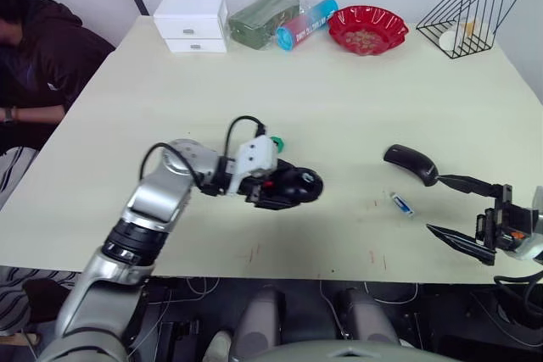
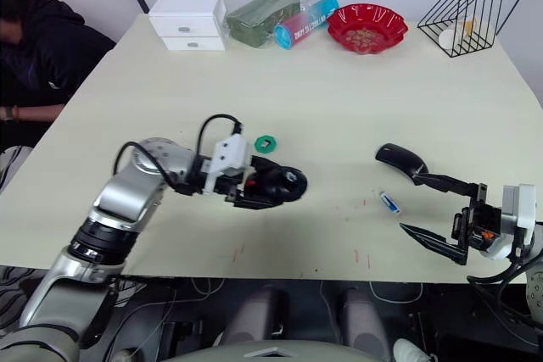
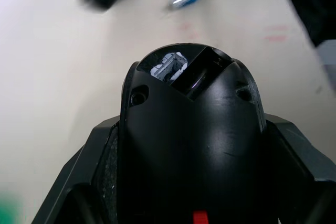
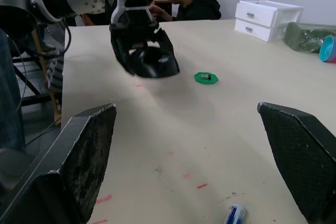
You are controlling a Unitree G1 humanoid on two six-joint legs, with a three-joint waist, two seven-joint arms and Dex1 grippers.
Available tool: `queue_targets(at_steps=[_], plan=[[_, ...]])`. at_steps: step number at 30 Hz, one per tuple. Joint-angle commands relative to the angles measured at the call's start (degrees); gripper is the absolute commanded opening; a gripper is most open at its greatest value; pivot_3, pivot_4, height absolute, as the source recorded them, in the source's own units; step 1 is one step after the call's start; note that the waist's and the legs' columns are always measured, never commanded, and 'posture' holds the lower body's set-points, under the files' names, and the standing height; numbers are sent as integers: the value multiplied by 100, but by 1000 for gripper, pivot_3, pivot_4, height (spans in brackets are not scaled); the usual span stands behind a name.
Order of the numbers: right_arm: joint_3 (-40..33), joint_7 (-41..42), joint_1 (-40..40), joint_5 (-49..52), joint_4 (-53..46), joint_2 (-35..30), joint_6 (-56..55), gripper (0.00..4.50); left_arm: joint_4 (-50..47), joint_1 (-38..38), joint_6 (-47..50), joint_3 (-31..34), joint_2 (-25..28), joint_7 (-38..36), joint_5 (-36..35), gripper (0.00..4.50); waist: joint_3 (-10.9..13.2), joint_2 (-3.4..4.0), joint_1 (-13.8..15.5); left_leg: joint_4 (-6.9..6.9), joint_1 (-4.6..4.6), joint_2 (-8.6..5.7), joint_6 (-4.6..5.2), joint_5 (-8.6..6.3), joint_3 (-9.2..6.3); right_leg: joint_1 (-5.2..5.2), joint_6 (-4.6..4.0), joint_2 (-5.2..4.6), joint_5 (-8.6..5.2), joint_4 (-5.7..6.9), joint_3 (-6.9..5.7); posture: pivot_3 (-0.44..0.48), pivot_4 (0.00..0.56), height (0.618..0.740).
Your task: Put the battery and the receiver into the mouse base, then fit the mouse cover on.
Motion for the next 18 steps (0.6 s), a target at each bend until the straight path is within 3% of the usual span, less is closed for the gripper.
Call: queue_targets(at_steps=[1, 8, 18], plan=[[-81, -31, 16, 44, -108, 7, -61, 4500, -215, 98, -48, -353, -160, 415, 403, 2976, -1, 2, -4, 0, 1, 0, 0, 0, -1, 0, 0, 1, 0, 1, 0, 0, 150, 740], [-128, -268, 224, 25, -307, -14, 36, 4500, -171, 334, 225, -783, -437, 1087, 992, 2976, -1, 3, 18, 1, -1, 0, 0, 0, -3, 1, 0, 1, 0, 0, -1, 0, 150, 740], [43, -674, 298, -190, -414, -155, 351, 4500, 187, 349, -189, -1100, -722, 836, 970, 2976, -4, 7, 34, 1, 1, 0, 1, 0, -3, 2, 0, 0, 0, -1, -1, 0, 150, 740]])
